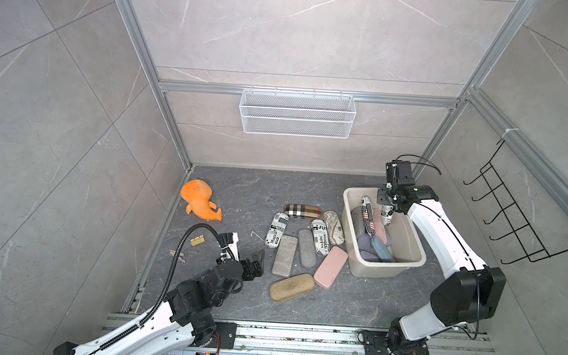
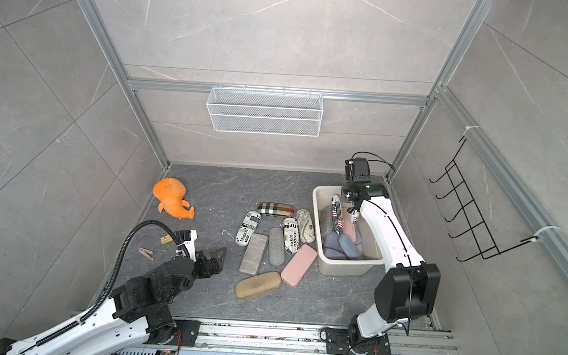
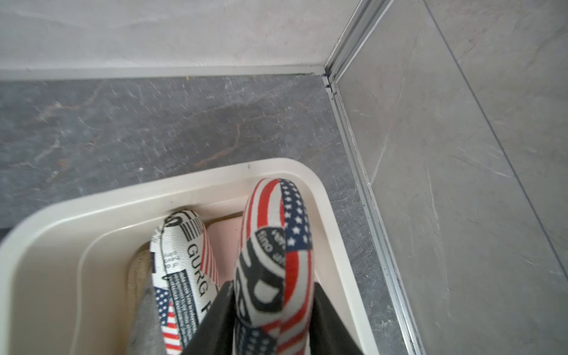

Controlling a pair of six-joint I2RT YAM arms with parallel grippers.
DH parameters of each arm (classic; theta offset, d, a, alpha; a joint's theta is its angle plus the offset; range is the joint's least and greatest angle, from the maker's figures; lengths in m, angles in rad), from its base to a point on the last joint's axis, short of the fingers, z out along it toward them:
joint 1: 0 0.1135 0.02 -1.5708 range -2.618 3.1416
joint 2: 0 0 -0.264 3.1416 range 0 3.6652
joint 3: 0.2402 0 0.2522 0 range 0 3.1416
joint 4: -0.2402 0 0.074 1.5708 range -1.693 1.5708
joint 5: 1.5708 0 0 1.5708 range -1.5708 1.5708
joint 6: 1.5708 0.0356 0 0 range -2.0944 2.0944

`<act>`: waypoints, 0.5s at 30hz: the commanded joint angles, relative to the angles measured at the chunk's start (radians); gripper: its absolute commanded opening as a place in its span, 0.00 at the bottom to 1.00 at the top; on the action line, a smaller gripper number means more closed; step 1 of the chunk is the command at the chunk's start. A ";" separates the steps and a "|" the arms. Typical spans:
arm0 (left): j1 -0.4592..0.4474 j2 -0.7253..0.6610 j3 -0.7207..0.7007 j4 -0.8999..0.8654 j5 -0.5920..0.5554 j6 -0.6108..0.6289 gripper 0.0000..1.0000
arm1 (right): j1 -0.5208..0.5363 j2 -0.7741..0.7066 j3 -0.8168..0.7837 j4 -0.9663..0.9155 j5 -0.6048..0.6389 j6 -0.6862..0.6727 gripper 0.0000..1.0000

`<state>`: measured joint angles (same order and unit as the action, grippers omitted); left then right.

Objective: Put the glasses cases into the storage boxes
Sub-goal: Place the glasses case in the storage box.

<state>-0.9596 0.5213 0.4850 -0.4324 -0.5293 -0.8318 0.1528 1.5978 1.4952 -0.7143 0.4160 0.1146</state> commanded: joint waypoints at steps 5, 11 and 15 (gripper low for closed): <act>0.002 -0.007 0.001 -0.003 -0.042 -0.025 0.97 | 0.003 0.059 -0.043 0.023 -0.058 0.006 0.36; 0.002 0.003 -0.004 0.004 -0.035 -0.026 0.97 | 0.004 0.098 -0.038 0.006 -0.169 0.023 0.43; 0.002 0.006 0.011 -0.019 -0.028 -0.035 0.97 | 0.004 0.113 -0.033 -0.003 -0.195 0.040 0.49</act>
<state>-0.9596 0.5243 0.4835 -0.4427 -0.5472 -0.8494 0.1528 1.6920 1.4544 -0.7101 0.2684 0.1268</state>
